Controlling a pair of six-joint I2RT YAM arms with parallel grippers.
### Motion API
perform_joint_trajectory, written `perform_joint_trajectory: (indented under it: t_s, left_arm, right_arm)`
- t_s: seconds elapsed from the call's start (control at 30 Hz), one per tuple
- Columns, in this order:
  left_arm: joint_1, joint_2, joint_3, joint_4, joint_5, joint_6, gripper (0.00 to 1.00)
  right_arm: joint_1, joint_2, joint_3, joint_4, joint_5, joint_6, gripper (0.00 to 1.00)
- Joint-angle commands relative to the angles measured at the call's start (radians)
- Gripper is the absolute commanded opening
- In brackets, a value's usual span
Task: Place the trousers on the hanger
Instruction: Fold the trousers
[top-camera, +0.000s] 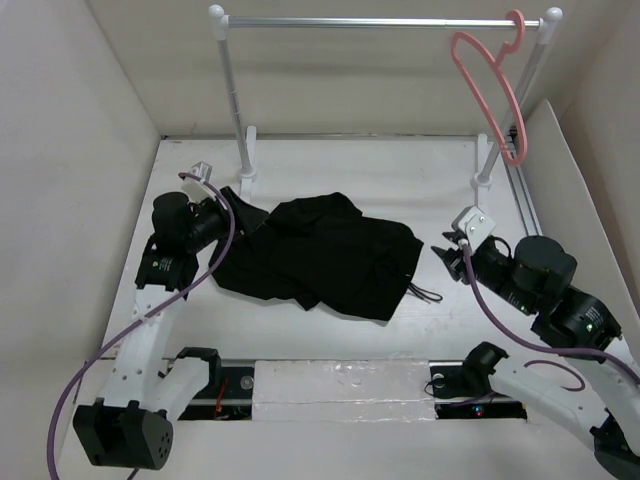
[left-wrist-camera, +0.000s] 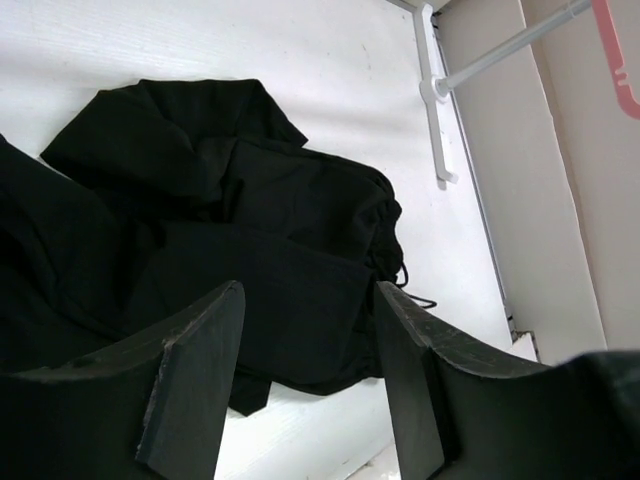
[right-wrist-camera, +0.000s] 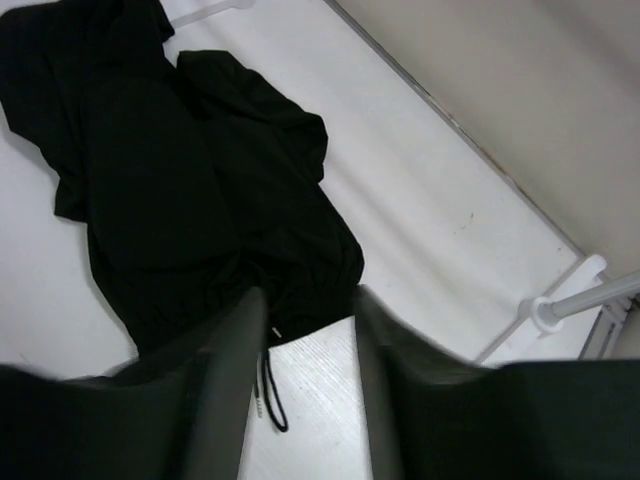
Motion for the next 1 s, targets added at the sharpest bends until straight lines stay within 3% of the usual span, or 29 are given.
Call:
perform_joint_trajectory:
  t_s: [0.0, 0.13, 0.17, 0.23, 0.43, 0.5, 0.57, 0.63, 0.67, 0.7, 0.77, 0.8, 0.83, 0.9, 0.93, 0.97]
  left_arm:
    - [-0.004, 0.029, 0.083, -0.011, 0.003, 0.038, 0.5]
    - [-0.034, 0.08, 0.199, -0.087, -0.058, 0.095, 0.37]
    - [-0.062, 0.092, 0.225, -0.101, -0.075, 0.107, 0.34]
    - [-0.082, 0.138, 0.316, -0.15, -0.118, 0.136, 0.23]
    - [-0.103, 0.303, 0.547, -0.19, -0.117, 0.164, 0.14]
    - [-0.103, 0.323, 0.561, -0.2, -0.133, 0.147, 0.04]
    - [-0.041, 0.31, 0.502, -0.171, -0.071, 0.073, 0.0]
    - [0.007, 0.21, 0.275, 0.046, 0.018, -0.027, 0.0]
    - [0.007, 0.168, 0.217, 0.096, -0.009, -0.031, 0.0]
    - [-0.007, 0.106, 0.174, 0.106, -0.078, -0.022, 0.0]
    - [-0.102, 0.083, 0.186, -0.023, -0.328, 0.046, 0.0]
    - [-0.12, 0.084, 0.184, -0.092, -0.375, 0.054, 0.0]
    - [-0.12, 0.084, 0.173, -0.115, -0.411, 0.052, 0.01]
    - [-0.12, 0.086, 0.112, -0.152, -0.489, 0.035, 0.24]
    - [-0.12, 0.086, 0.085, -0.158, -0.521, -0.004, 0.59]
    - [-0.12, 0.089, 0.039, -0.161, -0.569, -0.02, 0.69]
  right_arm:
    - [-0.002, -0.004, -0.009, -0.024, -0.001, 0.043, 0.32]
    - [-0.002, -0.01, -0.014, -0.056, 0.033, 0.075, 0.07]
    - [-0.002, -0.018, -0.012, -0.067, 0.048, 0.08, 0.05]
    - [-0.002, -0.024, -0.008, -0.077, 0.062, 0.09, 0.01]
    - [-0.002, -0.021, 0.009, -0.133, 0.119, 0.118, 0.0]
    - [-0.002, -0.013, 0.002, -0.13, 0.128, 0.127, 0.0]
    - [-0.002, 0.006, 0.006, -0.143, 0.143, 0.139, 0.0]
    - [-0.011, 0.034, 0.005, -0.15, 0.159, 0.173, 0.0]
    - [-0.011, 0.042, -0.004, -0.142, 0.16, 0.184, 0.0]
    - [-0.011, 0.045, -0.02, -0.134, 0.151, 0.195, 0.01]
    - [-0.022, 0.062, -0.084, -0.101, 0.109, 0.205, 0.26]
    - [-0.022, 0.068, -0.108, -0.087, 0.093, 0.218, 0.48]
    - [-0.034, 0.083, -0.166, -0.072, 0.081, 0.23, 0.58]
    - [-0.048, 0.1, -0.225, 0.0, 0.021, 0.256, 0.71]
    - [-0.063, 0.114, -0.274, 0.022, 0.001, 0.265, 0.72]
    - [-0.064, 0.143, -0.303, 0.078, -0.049, 0.277, 0.72]
